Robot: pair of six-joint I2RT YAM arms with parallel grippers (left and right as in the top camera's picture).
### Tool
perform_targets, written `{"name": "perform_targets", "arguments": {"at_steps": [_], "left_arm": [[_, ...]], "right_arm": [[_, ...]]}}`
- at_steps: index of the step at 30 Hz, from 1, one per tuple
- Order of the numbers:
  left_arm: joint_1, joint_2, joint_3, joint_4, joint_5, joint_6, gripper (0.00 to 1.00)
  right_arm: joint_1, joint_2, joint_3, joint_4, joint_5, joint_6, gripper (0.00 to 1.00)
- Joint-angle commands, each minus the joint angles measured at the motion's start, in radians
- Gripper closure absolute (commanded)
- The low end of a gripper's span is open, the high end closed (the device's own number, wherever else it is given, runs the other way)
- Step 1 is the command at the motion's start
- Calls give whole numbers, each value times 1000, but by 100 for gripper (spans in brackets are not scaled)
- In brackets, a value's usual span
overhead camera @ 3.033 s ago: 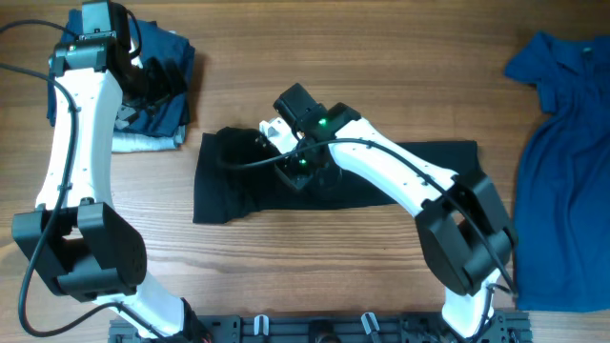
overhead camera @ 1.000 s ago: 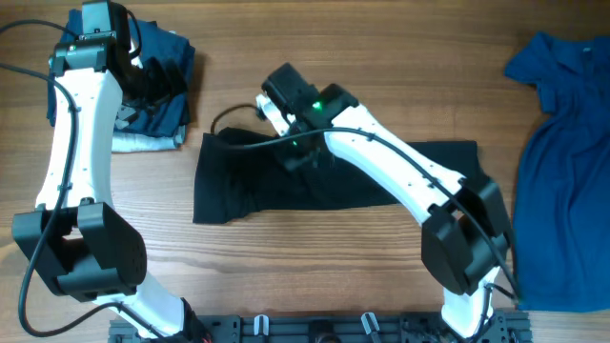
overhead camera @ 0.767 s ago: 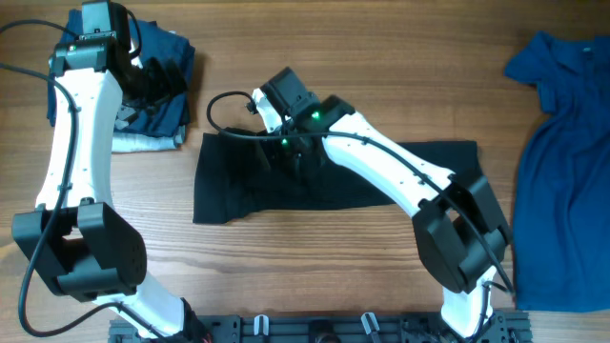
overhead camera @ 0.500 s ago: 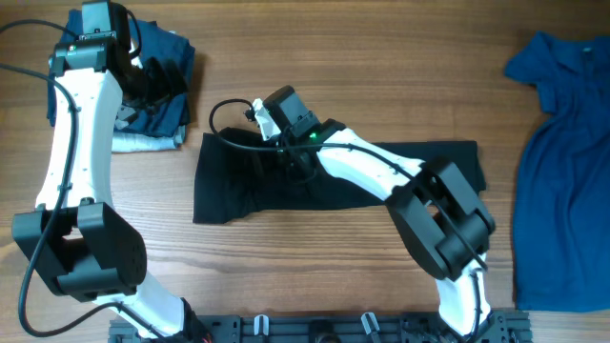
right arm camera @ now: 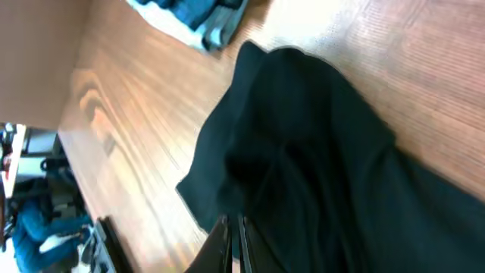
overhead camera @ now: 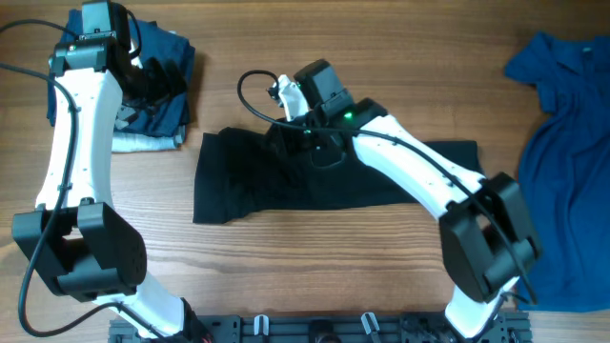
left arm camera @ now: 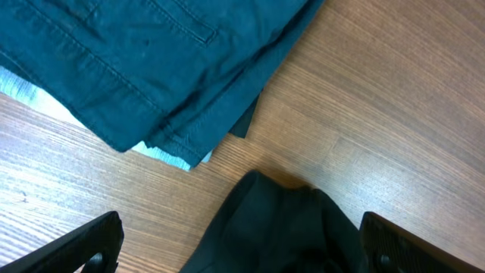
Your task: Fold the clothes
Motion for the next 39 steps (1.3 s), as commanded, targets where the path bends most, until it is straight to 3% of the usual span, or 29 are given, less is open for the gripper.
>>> {"name": "perform_targets", "arguments": {"at_steps": [1, 4, 7, 12, 16, 21, 24, 27, 29, 33, 39], "left_arm": [[6, -21, 11, 0, -6, 2, 0], [6, -21, 11, 0, -6, 2, 0], [6, -21, 11, 0, -6, 2, 0], [6, -21, 11, 0, -6, 2, 0], [6, -21, 11, 0, -6, 1, 0], [6, -21, 11, 0, -6, 2, 0], [6, -21, 11, -1, -6, 2, 0], [6, -21, 11, 0, -6, 2, 0], [6, -21, 11, 0, -6, 2, 0], [6, -21, 11, -1, -6, 2, 0], [6, -21, 11, 0, -6, 2, 0]], "right_arm": [[2, 21, -25, -105, -16, -24, 96], [0, 30, -108, -111, -11, 11, 96], [0, 44, -220, 2, -11, 114, 96], [-9, 96, -255, 31, 103, 217, 96], [-49, 65, -209, 37, 6, 176, 96], [-111, -163, -164, -16, -41, 47, 93], [-266, -348, -164, -268, 92, -61, 90], [-516, -449, -164, -550, 414, -163, 68], [-668, -452, -164, -629, 571, -193, 58], [-907, -397, -164, -610, 535, -261, 48], [-965, -297, -169, -537, 536, -257, 48]]}}
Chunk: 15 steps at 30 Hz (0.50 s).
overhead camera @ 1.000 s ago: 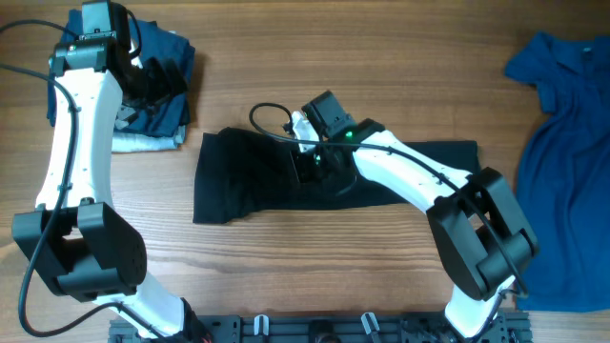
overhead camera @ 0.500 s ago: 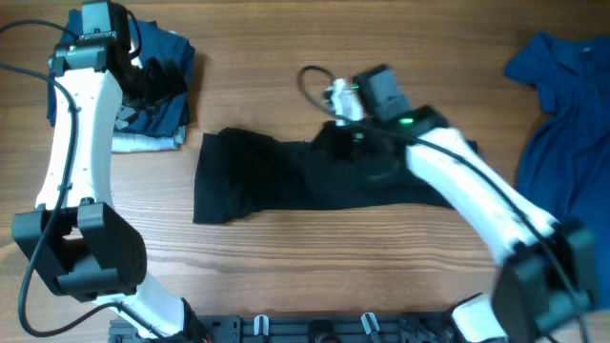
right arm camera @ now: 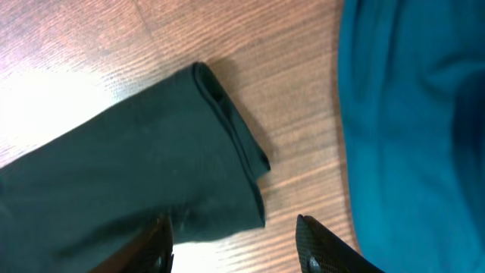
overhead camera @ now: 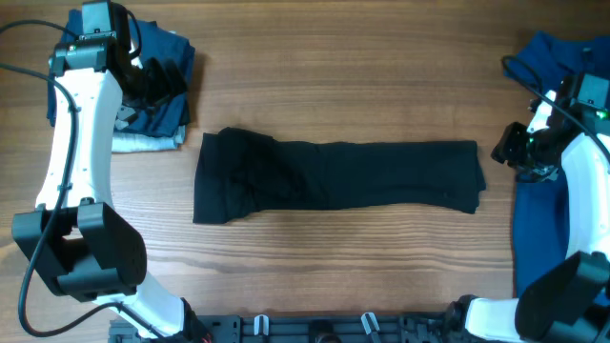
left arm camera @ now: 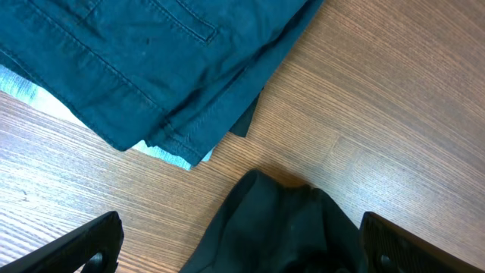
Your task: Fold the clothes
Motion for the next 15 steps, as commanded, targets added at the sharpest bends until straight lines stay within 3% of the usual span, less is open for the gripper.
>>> {"name": "perform_targets", "arguments": {"at_steps": [1, 10, 15], "left_arm": [[6, -21, 11, 3, -6, 2, 0], [6, -21, 11, 3, -6, 2, 0], [6, -21, 11, 3, -6, 1, 0]], "right_arm": [[-2, 76, -11, 47, 17, -19, 48], [-2, 401, -14, 120, 34, -163, 51], [-1, 447, -13, 140, -64, -285, 43]]}}
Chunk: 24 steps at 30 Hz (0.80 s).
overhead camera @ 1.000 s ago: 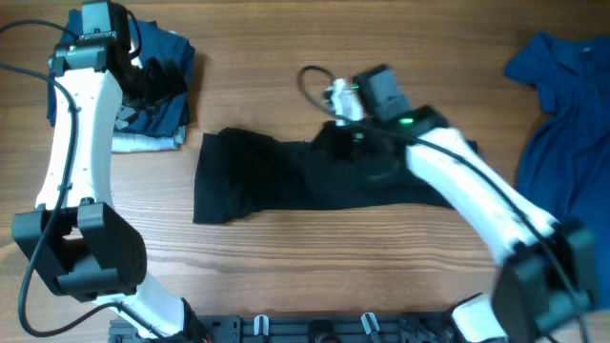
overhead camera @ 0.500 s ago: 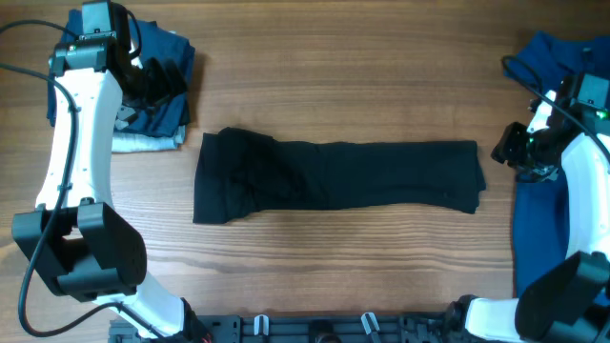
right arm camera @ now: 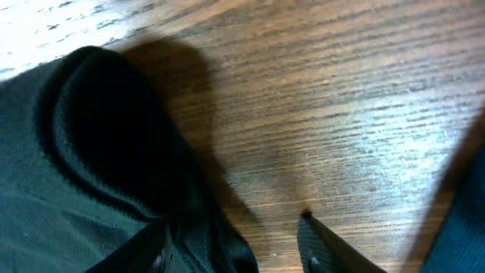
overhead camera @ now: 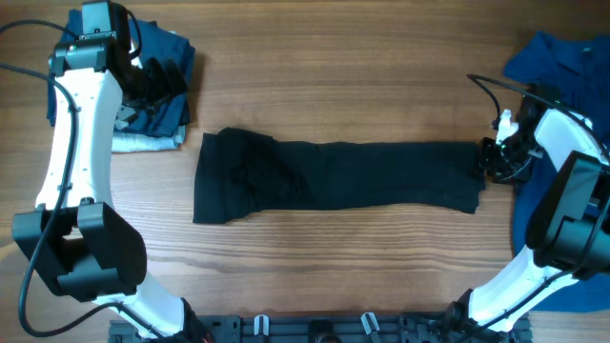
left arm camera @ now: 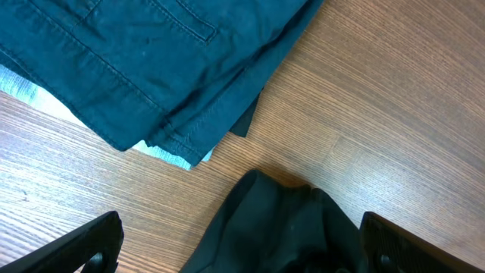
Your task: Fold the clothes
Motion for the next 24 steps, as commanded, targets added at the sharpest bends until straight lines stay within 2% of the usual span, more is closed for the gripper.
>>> {"name": "perform_targets", "arguments": {"at_steps": [1, 9, 13, 24], "left_arm": [[6, -21, 11, 3, -6, 2, 0], [6, -21, 11, 3, -6, 2, 0], [6, -21, 11, 3, -6, 2, 0], [6, -21, 11, 3, -6, 2, 0]], "right_arm": [[0, 44, -8, 11, -75, -94, 43], [1, -46, 23, -8, -209, -111, 42], [1, -45, -64, 88, -209, -105, 44], [1, -41, -146, 177, -209, -74, 62]]}}
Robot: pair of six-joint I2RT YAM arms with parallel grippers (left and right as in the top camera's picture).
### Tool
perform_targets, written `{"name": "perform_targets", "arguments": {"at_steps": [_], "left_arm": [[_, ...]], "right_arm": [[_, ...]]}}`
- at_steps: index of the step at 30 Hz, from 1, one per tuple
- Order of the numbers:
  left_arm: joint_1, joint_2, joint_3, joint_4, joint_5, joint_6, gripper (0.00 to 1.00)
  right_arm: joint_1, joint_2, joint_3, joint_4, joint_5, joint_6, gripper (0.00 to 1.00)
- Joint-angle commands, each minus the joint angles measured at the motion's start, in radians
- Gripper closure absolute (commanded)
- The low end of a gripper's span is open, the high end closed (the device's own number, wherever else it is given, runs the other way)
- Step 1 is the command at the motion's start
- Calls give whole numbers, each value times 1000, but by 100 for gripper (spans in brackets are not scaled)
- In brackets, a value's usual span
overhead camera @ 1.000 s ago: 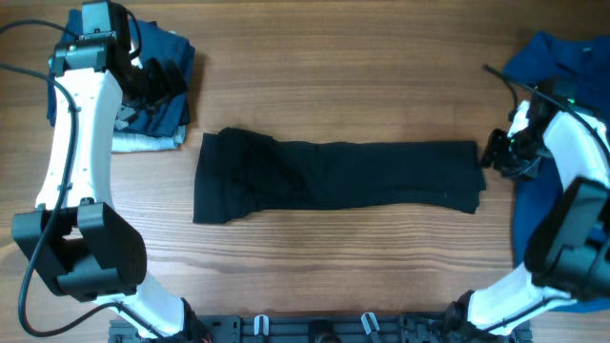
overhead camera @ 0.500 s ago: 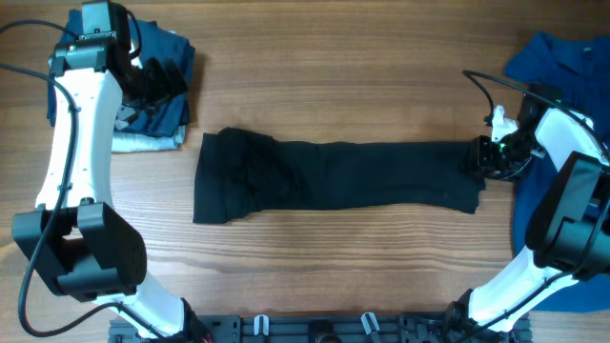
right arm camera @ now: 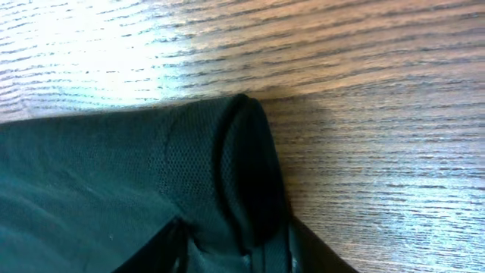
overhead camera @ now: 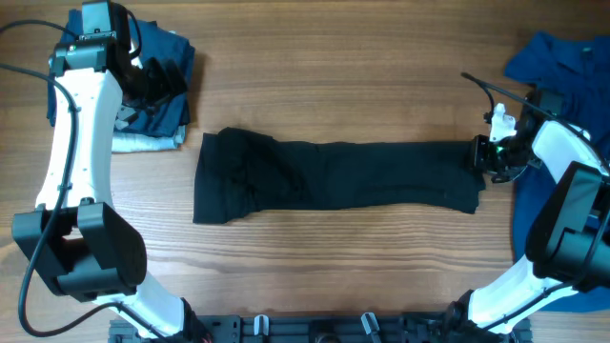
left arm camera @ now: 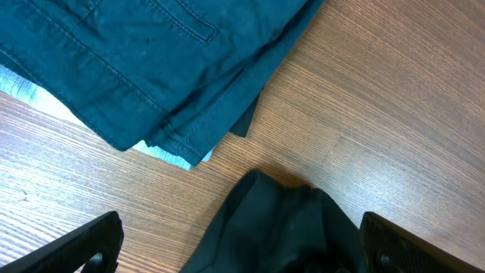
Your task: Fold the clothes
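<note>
A black garment (overhead camera: pixel 334 176) lies across the middle of the table as one long flat strip. My right gripper (overhead camera: pixel 479 154) is down at its right end. In the right wrist view the gripper (right arm camera: pixel 236 246) is open, its fingers either side of the garment's rolled edge (right arm camera: pixel 246 174). My left gripper (overhead camera: pixel 152 81) hovers over the folded stack at the far left. Through the left wrist camera it (left arm camera: pixel 242 243) is open and empty, above the black garment's left corner (left arm camera: pixel 280 227).
A stack of folded clothes (overhead camera: pixel 176 110), dark blue denim (left arm camera: pixel 136 68) over a pale piece, sits at the far left. A loose blue shirt (overhead camera: pixel 562 124) lies crumpled along the right edge, just beyond my right gripper.
My right gripper has shifted slightly left onto the garment's right end, so the rolled edge now lies between its fingers. The left arm and the garment have not moved.
At first my right gripper was shut on the black cloth near its left-middle. Then it was open by the blue shirt, the garment lying flat. After that it stood at the strip's right end, and now it straddles that edge. The left arm stayed still.
</note>
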Motion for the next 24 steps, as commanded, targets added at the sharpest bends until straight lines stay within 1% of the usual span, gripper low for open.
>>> {"name": "perform_targets", "arguments": {"at_steps": [1, 2, 3, 4, 5, 6, 8, 10, 14, 19, 24], "left_arm": [[6, -21, 11, 2, -6, 1, 0], [6, -21, 11, 3, -6, 2, 0], [6, -21, 11, 2, -6, 1, 0], [6, -21, 11, 2, -6, 2, 0], [6, -21, 11, 3, -6, 2, 0], [6, -21, 11, 3, -6, 2, 0], [6, -21, 11, 3, -6, 2, 0], [6, -21, 11, 3, -6, 1, 0], [6, -21, 11, 3, -6, 2, 0], [6, -21, 11, 3, -6, 1, 0], [6, -21, 11, 3, -6, 2, 0]], "right_arm": [[4, 25, -38, -2, -24, 10, 65], [4, 27, -38, -1, -23, 28, 67], [4, 31, -38, -3, -23, 27, 75], [4, 32, -41, 0, -16, 27, 79], [3, 32, -43, 9, -12, 27, 90], [4, 32, -43, 16, -14, 27, 96], [3, 27, -26, 21, -15, 28, 96], [-5, 26, 33, -10, 68, 85, 96], [-41, 26, 146, -79, 205, 113, 96], [-74, 26, 267, -168, 203, 109, 96], [-16, 19, 467, -401, 59, 133, 96]]}}
